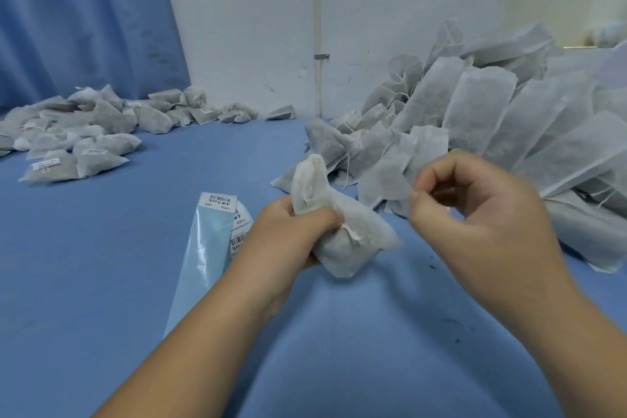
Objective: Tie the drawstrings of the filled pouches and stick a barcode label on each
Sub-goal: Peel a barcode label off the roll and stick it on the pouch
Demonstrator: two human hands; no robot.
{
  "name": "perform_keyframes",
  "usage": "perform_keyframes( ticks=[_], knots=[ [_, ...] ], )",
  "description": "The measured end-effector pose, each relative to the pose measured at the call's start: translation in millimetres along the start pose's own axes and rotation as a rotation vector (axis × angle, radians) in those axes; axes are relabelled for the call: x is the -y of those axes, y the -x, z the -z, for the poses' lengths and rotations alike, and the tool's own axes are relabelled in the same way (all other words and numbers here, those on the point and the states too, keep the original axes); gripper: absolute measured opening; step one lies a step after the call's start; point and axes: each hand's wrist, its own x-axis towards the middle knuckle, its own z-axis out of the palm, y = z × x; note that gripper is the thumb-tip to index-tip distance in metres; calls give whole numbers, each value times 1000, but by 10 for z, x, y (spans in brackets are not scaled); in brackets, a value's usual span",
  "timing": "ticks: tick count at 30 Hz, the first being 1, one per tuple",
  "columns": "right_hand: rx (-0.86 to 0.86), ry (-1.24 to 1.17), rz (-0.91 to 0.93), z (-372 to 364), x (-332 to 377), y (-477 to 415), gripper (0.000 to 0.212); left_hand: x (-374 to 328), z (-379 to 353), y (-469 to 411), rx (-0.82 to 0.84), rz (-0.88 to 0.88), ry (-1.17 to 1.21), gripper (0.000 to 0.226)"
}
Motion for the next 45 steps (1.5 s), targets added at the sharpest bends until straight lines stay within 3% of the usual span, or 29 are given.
perform_keyframes(
  ticks=[3,7,15,31,35,40,43,45],
  knots=[
    [24,298,231,-110,-25,68,10,-7,-31,6,-63,-48,-60,29],
    [44,473,296,-224,-74,119,8,-41,-67,31,-121,-89,-85,34],
    [117,538,333,-331,-42,181,9,-40,-91,52,-131,-104,-85,25],
    [404,647,265,-271,-26,198,14,-8,-107,32,-12,-9,-55,37],
    [462,679,271,-246,-13,198,25,3,-44,15,-3,22,45,15],
    [447,498,224,-226,-105,177,24,-9,38,-5,88,37,228,25],
    [289,141,-23,-218,-146,118,17,-2,40,1,165,14,240,36],
    [183,38,-186,-211,-201,69,17,8,26,8,203,-2,236,36]
  ],
)
